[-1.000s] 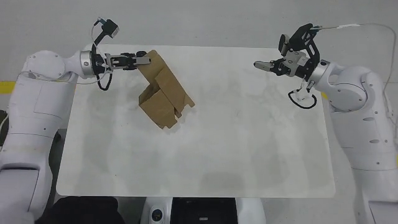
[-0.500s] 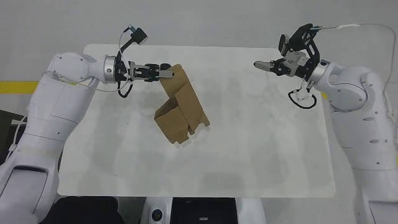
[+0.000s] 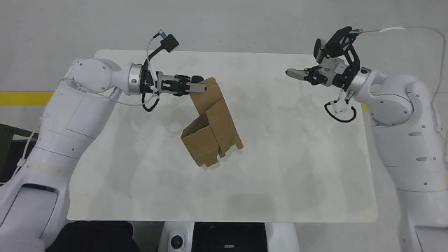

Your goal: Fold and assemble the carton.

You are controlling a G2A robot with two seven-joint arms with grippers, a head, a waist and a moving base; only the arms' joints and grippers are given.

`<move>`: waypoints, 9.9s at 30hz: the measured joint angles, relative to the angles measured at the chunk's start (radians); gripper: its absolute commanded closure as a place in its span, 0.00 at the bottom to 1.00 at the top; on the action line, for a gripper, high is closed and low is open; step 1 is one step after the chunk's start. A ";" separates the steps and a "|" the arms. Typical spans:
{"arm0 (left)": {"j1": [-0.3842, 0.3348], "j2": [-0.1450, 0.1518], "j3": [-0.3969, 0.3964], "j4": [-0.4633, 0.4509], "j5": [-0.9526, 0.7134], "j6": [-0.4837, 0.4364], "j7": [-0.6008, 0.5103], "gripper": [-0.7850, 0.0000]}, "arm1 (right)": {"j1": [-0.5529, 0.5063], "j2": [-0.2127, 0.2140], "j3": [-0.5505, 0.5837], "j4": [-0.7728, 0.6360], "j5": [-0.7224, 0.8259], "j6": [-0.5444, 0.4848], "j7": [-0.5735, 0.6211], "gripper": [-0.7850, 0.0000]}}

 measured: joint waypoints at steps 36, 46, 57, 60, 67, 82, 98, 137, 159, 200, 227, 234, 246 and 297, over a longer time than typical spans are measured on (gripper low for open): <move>-0.105 -0.053 0.203 0.037 0.053 -0.095 0.094 1.00 | 0.085 -0.025 -0.315 0.171 0.871 0.023 0.559 0.00; -0.143 -0.073 0.305 0.054 -0.057 -0.132 0.132 1.00 | 0.114 -0.027 -0.418 0.178 0.916 0.009 0.546 0.00; -0.181 -0.080 0.365 0.096 -0.098 -0.164 0.164 1.00 | 0.167 -0.015 -0.542 0.182 0.968 -0.016 0.521 0.00; -0.188 -0.081 0.379 0.100 -0.107 -0.167 0.166 1.00 | 0.184 -0.012 -0.572 0.194 0.981 -0.027 0.509 0.51; -0.196 -0.080 0.402 0.111 -0.133 -0.171 0.171 1.00 | 0.217 -0.002 -0.636 0.221 0.998 -0.047 0.489 0.79; -0.213 -0.071 0.441 0.129 -0.129 -0.202 0.202 0.00 | 0.275 0.013 -0.736 0.256 1.051 -0.087 0.450 1.00; -0.193 -0.030 0.425 0.136 -0.081 -0.306 0.306 0.00 | 0.288 0.015 -0.749 0.333 1.139 -0.137 0.397 1.00; -0.090 -0.012 0.402 0.025 0.010 -0.248 0.248 1.00 | 0.167 -0.010 -0.558 0.358 1.136 -0.143 0.186 1.00; -0.115 0.010 0.423 -0.014 -0.169 0.007 -0.008 1.00 | 0.149 0.040 -0.424 0.360 1.021 -0.070 0.430 0.00; -0.177 0.076 0.568 -0.142 -0.274 0.181 -0.182 0.00 | 0.089 0.170 -0.555 0.120 1.278 0.132 0.669 1.00; -0.080 0.097 0.425 0.005 -0.257 -0.125 0.179 0.00 | 0.147 0.121 -0.568 0.256 1.219 0.006 0.354 1.00; -0.050 0.094 0.386 -0.018 -0.243 -0.105 0.215 0.00 | 0.137 0.104 -0.563 0.266 1.167 0.032 0.274 1.00; -0.022 0.099 0.306 -0.068 -0.263 -0.041 0.152 0.00 | 0.113 0.091 -0.533 0.283 1.101 0.057 0.224 1.00; 0.058 0.011 0.183 0.050 -0.249 0.096 0.189 0.62 | 0.063 0.046 -0.435 0.251 1.050 0.068 0.281 1.00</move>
